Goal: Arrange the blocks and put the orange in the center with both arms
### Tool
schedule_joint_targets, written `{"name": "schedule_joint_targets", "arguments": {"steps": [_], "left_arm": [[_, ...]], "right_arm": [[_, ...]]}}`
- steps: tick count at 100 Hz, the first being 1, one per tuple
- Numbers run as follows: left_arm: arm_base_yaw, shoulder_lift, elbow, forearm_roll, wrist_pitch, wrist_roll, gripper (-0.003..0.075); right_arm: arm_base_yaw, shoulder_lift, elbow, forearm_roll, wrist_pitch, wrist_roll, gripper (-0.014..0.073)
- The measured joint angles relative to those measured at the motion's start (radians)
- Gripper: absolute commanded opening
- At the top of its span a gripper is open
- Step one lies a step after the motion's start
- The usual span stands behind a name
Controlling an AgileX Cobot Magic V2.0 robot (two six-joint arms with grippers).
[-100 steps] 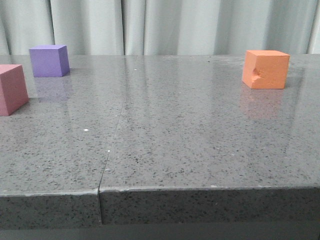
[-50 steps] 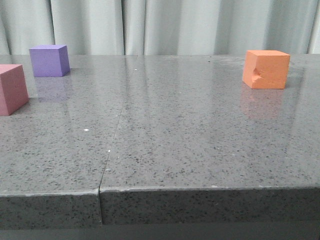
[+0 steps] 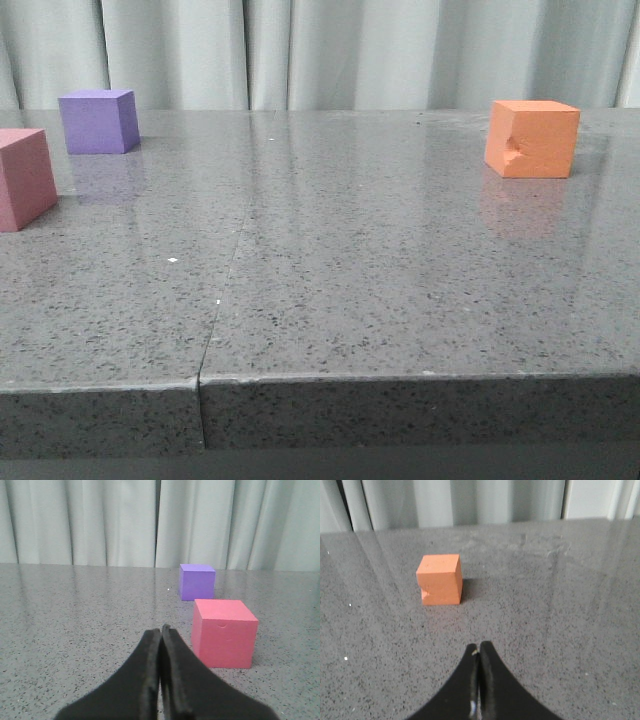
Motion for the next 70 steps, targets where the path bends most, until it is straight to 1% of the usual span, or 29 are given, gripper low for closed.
{"name": "schedule_joint_targets", "arguments": {"steps": [8, 31, 37, 41, 49, 56, 62, 63, 65, 68, 70], "left_arm": [[0.000, 0.000, 0.000, 0.000, 0.000, 0.000, -0.0020], [0.000, 0.000, 0.000, 0.000, 0.000, 0.000, -0.0020], [0.000, 0.000, 0.000, 0.000, 0.000, 0.000, -0.0020], [0.000, 0.000, 0.000, 0.000, 0.000, 0.000, -0.0020], [0.000, 0.000, 0.000, 0.000, 0.000, 0.000, -0.0020], [0.000, 0.000, 0.000, 0.000, 0.000, 0.000, -0.0020], [0.000, 0.000, 0.000, 0.000, 0.000, 0.000, -0.0020], [0.000, 0.000, 0.000, 0.000, 0.000, 0.000, -0.0020], [0.000, 0.000, 0.000, 0.000, 0.000, 0.000, -0.0020], [0.000, 0.000, 0.000, 0.000, 0.000, 0.000, -0.0020], [0.000, 0.000, 0.000, 0.000, 0.000, 0.000, -0.0020]], "right_arm": [[0.000, 0.065, -0.056, 0.000, 0.050, 0.000, -0.0067], [0.000, 0.270, -0.217, 0.000, 0.125, 0.000, -0.0065], [0.000, 0.331, -0.261, 0.000, 0.154, 0.000, -0.0050], [0.000, 0.364, -0.292, 0.000, 0.177, 0.000, -0.0019], [0.000, 0.440, -0.346, 0.006, 0.218, 0.000, 0.0074], [0.000, 0.499, -0.392, 0.017, 0.252, 0.000, 0.0198], [0.000, 0.542, -0.429, 0.027, 0.275, 0.000, 0.0339], [0.000, 0.552, -0.434, 0.029, 0.277, 0.000, 0.0373], [0.000, 0.566, -0.447, 0.036, 0.284, 0.000, 0.0408], [0.000, 0.586, -0.464, 0.040, 0.296, 0.000, 0.0491], [0.000, 0.599, -0.477, 0.046, 0.300, 0.000, 0.0523]]}}
